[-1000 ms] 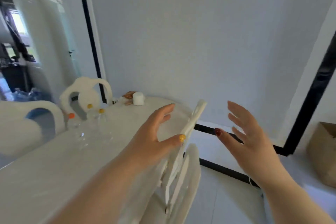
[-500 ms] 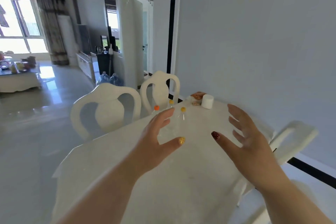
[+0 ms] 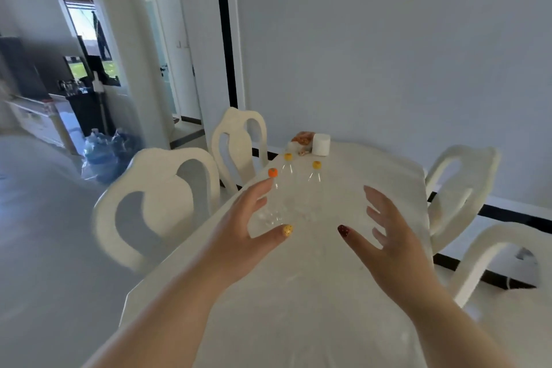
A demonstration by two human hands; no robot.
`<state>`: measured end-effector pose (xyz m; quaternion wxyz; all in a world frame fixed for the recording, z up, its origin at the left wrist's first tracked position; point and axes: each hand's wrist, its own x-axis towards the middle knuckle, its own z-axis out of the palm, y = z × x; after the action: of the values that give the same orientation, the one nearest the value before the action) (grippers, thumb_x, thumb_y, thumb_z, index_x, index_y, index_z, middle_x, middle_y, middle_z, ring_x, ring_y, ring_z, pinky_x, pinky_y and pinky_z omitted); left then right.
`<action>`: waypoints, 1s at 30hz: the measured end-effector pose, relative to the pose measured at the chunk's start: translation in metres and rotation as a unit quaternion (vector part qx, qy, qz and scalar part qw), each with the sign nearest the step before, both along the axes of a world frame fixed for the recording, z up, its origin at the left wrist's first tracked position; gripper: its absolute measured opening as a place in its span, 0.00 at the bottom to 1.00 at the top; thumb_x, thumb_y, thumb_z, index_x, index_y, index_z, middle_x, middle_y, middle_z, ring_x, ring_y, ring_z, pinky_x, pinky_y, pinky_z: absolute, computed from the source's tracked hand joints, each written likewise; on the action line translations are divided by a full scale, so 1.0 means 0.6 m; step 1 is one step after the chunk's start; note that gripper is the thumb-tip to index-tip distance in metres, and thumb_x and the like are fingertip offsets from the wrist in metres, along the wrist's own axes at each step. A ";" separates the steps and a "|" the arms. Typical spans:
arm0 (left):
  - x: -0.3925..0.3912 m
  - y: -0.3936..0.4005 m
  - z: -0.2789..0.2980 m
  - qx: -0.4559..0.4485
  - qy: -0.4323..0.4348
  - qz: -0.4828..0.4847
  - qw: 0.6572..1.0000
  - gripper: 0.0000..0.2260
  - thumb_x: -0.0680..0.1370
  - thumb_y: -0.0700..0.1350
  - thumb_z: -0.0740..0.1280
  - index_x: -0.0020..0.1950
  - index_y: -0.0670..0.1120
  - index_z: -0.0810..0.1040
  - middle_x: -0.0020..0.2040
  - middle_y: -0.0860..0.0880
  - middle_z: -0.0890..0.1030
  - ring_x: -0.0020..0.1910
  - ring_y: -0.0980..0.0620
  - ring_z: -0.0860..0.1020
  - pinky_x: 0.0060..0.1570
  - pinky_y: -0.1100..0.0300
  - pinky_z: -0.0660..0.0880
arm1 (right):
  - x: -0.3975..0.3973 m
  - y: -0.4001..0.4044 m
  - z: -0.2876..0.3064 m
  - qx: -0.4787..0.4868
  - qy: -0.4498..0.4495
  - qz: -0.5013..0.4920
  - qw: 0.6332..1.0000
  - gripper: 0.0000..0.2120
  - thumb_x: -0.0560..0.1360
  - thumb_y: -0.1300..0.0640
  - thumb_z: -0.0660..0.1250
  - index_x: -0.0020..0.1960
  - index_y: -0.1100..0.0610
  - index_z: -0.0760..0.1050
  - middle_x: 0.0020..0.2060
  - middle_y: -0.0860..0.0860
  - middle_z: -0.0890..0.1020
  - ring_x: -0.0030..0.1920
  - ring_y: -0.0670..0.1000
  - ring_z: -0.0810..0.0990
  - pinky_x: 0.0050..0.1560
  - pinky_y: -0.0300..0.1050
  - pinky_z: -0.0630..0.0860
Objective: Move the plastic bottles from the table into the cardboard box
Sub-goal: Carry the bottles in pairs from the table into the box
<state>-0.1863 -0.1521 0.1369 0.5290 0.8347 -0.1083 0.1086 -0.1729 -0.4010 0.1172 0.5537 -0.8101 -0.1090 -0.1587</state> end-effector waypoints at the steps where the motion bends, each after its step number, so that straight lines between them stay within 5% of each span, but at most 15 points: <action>1: 0.004 0.007 -0.002 -0.004 0.000 0.002 1.000 0.31 0.71 0.56 0.72 0.70 0.71 0.66 0.71 0.70 0.69 0.68 0.74 0.67 0.60 0.71 0.63 | -0.003 0.009 -0.004 -0.006 0.004 0.000 1.000 0.38 0.65 0.32 0.69 0.72 0.34 0.62 0.68 0.35 0.71 0.70 0.39 0.69 0.70 0.50 0.69; 9: 0.104 0.071 -0.029 -0.011 0.013 -0.045 0.999 0.30 0.75 0.50 0.74 0.71 0.68 0.65 0.71 0.72 0.67 0.65 0.78 0.66 0.58 0.71 0.65 | 0.068 0.083 -0.023 -0.014 0.023 -0.046 0.999 0.40 0.63 0.30 0.69 0.72 0.33 0.61 0.69 0.34 0.70 0.70 0.38 0.68 0.69 0.48 0.68; 17: 0.290 0.117 -0.072 0.009 0.020 -0.038 0.999 0.32 0.67 0.64 0.71 0.69 0.71 0.65 0.71 0.68 0.69 0.68 0.74 0.66 0.62 0.67 0.65 | 0.247 0.113 -0.056 -0.031 0.042 -0.090 0.995 0.39 0.64 0.32 0.69 0.73 0.36 0.61 0.66 0.34 0.69 0.69 0.43 0.70 0.68 0.48 0.69; 22: 0.417 0.128 -0.115 0.012 0.055 -0.043 0.997 0.28 0.66 0.65 0.70 0.62 0.79 0.64 0.72 0.67 0.67 0.69 0.70 0.67 0.65 0.63 0.65 | 0.377 0.129 -0.079 -0.049 0.075 -0.119 0.989 0.38 0.68 0.36 0.70 0.75 0.42 0.61 0.72 0.42 0.68 0.72 0.48 0.68 0.70 0.52 0.68; 26: 0.498 0.116 -0.147 0.022 0.080 -0.047 0.995 0.35 0.67 0.63 0.72 0.72 0.64 0.66 0.72 0.62 0.69 0.70 0.63 0.69 0.68 0.60 0.65 | 0.460 0.139 -0.098 -0.077 0.106 -0.140 0.981 0.38 0.71 0.39 0.71 0.76 0.46 0.61 0.73 0.46 0.69 0.71 0.50 0.69 0.68 0.50 0.69; 30: 0.555 0.108 -0.175 0.050 0.096 -0.034 0.993 0.34 0.72 0.50 0.76 0.76 0.54 0.66 0.72 0.56 0.69 0.70 0.57 0.70 0.71 0.54 0.66 | 0.525 0.146 -0.126 -0.094 0.149 -0.160 0.971 0.40 0.71 0.40 0.71 0.77 0.50 0.58 0.75 0.50 0.67 0.74 0.53 0.67 0.70 0.50 0.66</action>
<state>0.1466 -0.0874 0.0316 0.4976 0.8626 -0.0908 0.0039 0.1420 -0.3134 0.0415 0.4530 -0.8798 0.0914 -0.1114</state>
